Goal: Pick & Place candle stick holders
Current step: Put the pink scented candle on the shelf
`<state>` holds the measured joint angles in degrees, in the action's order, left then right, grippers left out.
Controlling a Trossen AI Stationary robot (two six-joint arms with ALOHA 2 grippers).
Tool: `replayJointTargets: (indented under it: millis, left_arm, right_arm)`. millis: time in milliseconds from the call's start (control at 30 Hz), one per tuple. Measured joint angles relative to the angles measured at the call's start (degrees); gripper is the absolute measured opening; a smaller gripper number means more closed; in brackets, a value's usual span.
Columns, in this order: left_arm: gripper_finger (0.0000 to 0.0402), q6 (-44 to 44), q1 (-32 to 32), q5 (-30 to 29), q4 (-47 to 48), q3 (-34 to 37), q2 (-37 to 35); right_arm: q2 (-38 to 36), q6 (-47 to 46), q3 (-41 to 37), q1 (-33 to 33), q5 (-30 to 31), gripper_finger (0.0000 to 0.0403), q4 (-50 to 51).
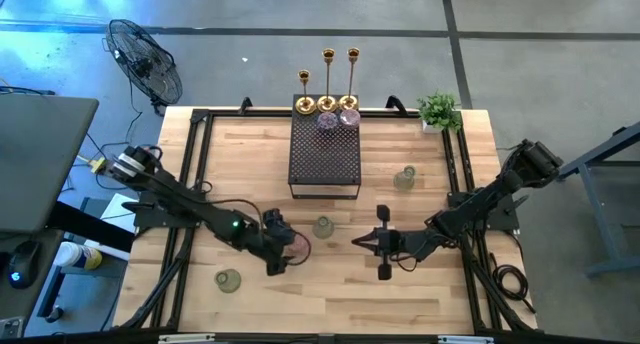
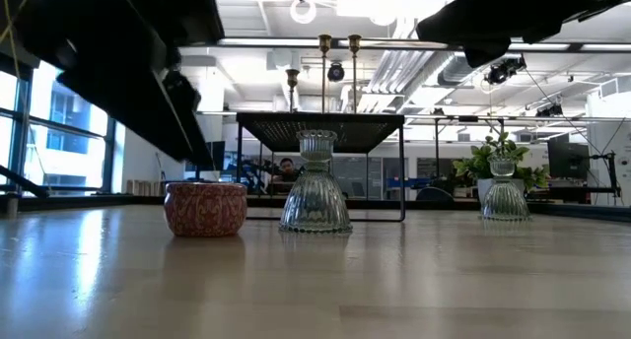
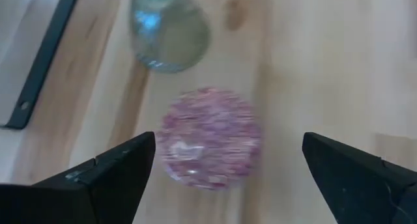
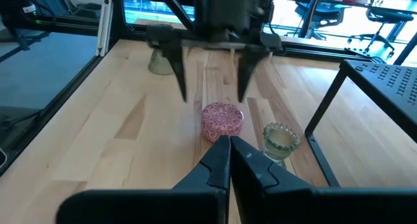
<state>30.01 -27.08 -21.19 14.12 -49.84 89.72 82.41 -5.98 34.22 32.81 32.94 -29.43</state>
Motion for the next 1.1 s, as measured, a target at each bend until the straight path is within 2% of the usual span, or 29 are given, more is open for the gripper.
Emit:
replayJointTargets:
  millis: [267, 633, 967, 1100]
  left_arm:
    - [0.0394, 0.4, 4.7, 3.7, -0.9, 0.0, 1.3]
    - [0.0396, -1.1, 5.0, 5.6, -3.3, 0.0, 3.8]
    - [0.0396, -1.3, 5.0, 3.7, -4.1, 0.0, 7.4]
    - [0.0379, -1.5, 5.0, 3.3, -4.3, 0.1, 7.4]
  right_arm:
    - [0.0, 0.0, 0.0, 0.2, -0.4, 0.0002, 0.0]
    - [0.0, 0.0, 0.0, 0.2, -0.5, 0.0001, 0.0]
    - [0.1, 0.0, 0.0, 0.4, -0.5, 0.0002, 0.0]
    - [0.1, 0.0, 0.0, 0.4, -0.4, 0.0001, 0.0]
